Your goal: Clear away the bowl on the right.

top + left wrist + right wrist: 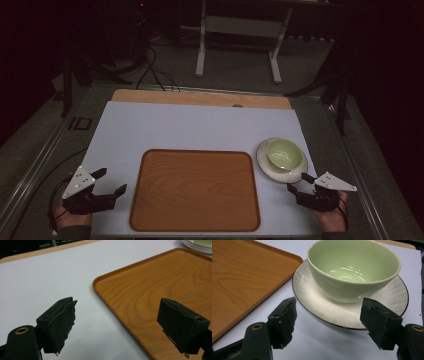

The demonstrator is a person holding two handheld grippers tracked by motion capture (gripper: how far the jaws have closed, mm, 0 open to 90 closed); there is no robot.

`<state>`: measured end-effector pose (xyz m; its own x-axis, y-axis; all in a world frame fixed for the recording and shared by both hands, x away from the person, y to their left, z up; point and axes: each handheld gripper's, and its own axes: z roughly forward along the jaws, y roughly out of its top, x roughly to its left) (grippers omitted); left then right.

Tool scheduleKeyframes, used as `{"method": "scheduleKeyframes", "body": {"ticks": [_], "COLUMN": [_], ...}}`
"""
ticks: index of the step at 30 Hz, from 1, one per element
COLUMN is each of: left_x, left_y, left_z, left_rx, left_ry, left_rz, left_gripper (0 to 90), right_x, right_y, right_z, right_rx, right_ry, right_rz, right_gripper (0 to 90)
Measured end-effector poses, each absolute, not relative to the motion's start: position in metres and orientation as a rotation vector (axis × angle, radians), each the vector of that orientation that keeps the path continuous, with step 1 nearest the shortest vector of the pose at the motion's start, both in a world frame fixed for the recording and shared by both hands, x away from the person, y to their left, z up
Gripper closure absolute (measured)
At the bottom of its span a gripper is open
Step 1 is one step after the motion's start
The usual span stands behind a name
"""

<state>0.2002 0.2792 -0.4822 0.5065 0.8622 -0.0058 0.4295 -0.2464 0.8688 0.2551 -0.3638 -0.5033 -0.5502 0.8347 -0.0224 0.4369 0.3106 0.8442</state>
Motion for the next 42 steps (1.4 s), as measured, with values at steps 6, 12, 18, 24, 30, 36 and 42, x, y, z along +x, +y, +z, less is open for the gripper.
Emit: {"method": "scheduleKeyframes", "body": {"ticks": [6,12,18,24,30,36,42], "left_x": [0.198,0.199,0.199,0.198,0.198,0.198,0.197], "left_y": [0.282,0.284,0.284,0.287,0.287,0.287,0.288], "left_z": [-0.481,-0.481,-0.480,-0.480,-0.480,-0.480,-0.480], "left_rx": [1.839,1.823,1.815,1.798,1.793,1.797,1.794], "left_ry": [1.071,1.077,1.082,1.087,1.091,1.089,1.090], "left_rz": [0.628,0.635,0.645,0.653,0.657,0.664,0.670], "left_gripper": [14.6,14.6,14.7,14.7,14.7,14.7,14.7], "right_x": [0.258,0.261,0.268,0.278,0.291,0.306,0.320], "right_y": [-0.362,-0.364,-0.364,-0.363,-0.362,-0.364,-0.366], "right_z": [-0.503,-0.498,-0.492,-0.483,-0.475,-0.471,-0.469], "right_rx": [1.143,1.158,1.166,1.142,1.122,1.120,1.133], "right_ry": [2.116,2.097,2.092,2.084,2.087,2.104,2.110], "right_rz": [1.142,1.145,1.142,1.153,1.133,1.089,1.054], "right_gripper": [22.0,19.3,18.0,16.7,16.6,16.3,16.5]}}
